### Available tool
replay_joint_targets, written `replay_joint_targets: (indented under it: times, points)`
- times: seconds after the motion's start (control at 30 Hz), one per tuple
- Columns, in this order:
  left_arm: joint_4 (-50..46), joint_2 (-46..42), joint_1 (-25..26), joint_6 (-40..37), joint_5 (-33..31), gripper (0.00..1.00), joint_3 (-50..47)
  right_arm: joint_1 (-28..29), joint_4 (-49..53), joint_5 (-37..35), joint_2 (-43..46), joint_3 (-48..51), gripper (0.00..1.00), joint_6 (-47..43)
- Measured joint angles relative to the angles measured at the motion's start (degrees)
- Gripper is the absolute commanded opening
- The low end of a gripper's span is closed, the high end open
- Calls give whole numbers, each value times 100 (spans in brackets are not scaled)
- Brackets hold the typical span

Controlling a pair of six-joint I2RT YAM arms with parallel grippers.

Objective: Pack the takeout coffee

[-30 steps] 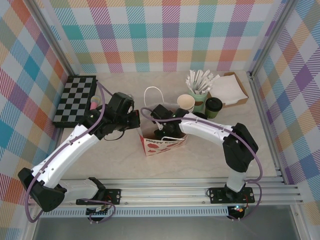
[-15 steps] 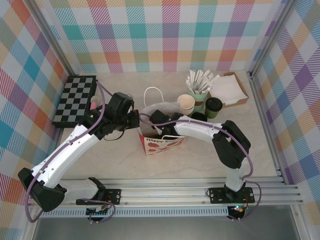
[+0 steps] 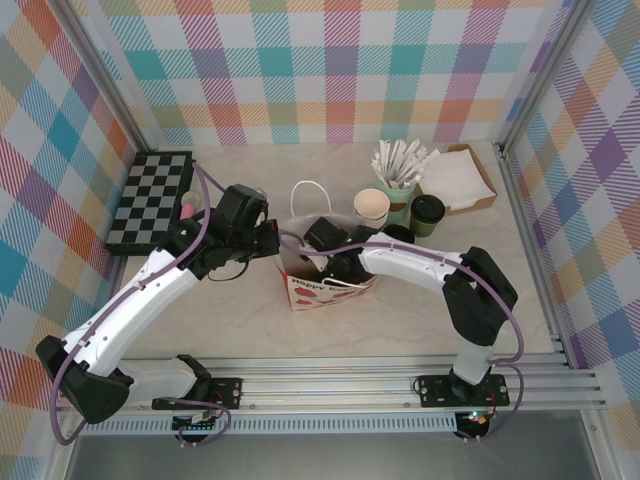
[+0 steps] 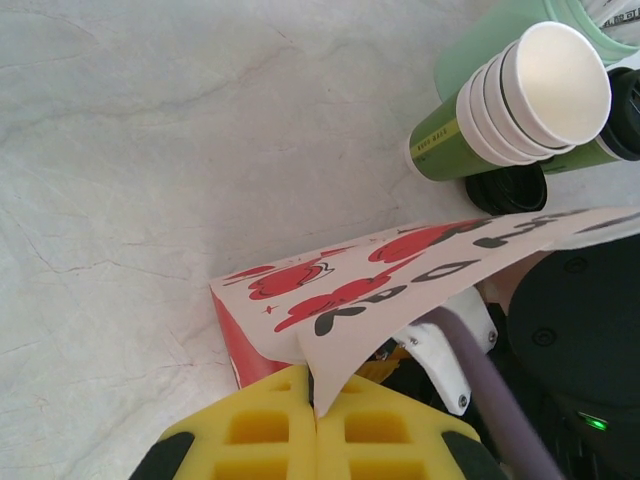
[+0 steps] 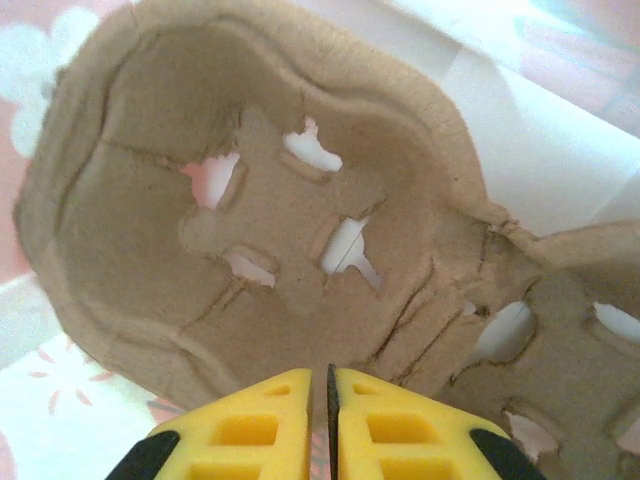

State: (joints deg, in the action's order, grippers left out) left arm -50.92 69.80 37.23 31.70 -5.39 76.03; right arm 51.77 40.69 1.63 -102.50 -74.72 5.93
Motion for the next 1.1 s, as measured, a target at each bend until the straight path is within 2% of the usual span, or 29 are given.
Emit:
replay_joint_targets:
  times: [0.23, 0.47, 0.9, 1.1]
  points:
    - [-22, 0, -4, 2, -24, 0, 0, 4, -92, -138, -424, 0, 13, -328]
    - [-61, 0, -26, 0, -22, 0, 0, 11, -164, -225, -501, -63, 16, -367]
    - [-153, -13, -26, 2, -2, 0, 72, 4, 146, 713, -472, -190, 15, -861]
    - [-162, -57, -26, 20, 0, 0, 61, 4, -52, 431, -474, -190, 15, -859]
